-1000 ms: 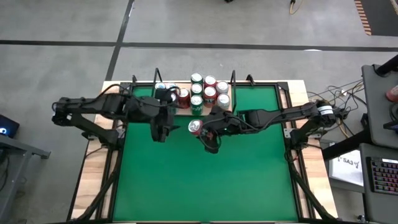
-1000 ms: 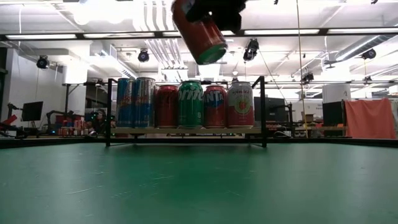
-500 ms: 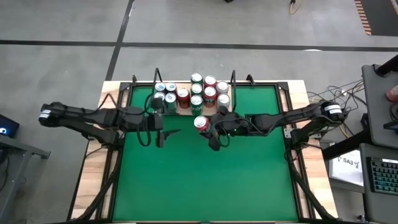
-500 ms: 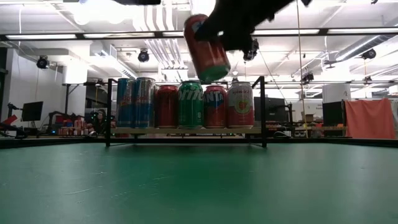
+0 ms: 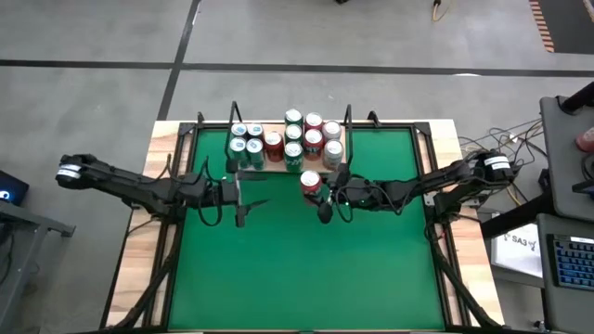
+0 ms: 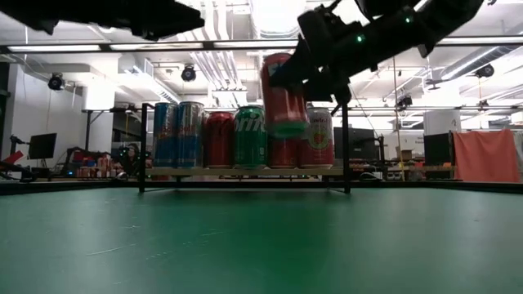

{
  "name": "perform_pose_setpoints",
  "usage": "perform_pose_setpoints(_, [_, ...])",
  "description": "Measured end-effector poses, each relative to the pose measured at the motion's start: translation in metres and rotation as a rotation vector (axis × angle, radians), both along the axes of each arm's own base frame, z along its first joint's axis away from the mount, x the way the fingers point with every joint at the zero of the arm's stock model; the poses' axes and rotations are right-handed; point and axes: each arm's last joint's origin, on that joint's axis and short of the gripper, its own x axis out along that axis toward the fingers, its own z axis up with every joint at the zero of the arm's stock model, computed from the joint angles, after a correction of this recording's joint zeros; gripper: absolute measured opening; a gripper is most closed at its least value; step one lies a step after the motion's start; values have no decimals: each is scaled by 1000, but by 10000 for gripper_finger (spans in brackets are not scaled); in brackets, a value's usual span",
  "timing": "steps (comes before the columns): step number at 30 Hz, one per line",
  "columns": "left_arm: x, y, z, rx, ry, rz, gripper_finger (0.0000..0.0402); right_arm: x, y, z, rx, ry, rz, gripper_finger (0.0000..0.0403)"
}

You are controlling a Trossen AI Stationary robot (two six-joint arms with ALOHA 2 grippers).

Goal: Pick and place cans onto a shelf
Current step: Put the orange soda can on the shelf aligned with the other orange soda can

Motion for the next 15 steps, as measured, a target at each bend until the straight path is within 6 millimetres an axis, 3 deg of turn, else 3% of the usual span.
perform_pose_setpoints(7, [-4, 1, -19, -4, -43, 0, 248, -10, -2, -17, -22, 41, -51, 282])
perform_pose_setpoints(15, [3, 0, -31, -12, 0, 0, 248, -29, -3, -34, 3, -106, -52, 282])
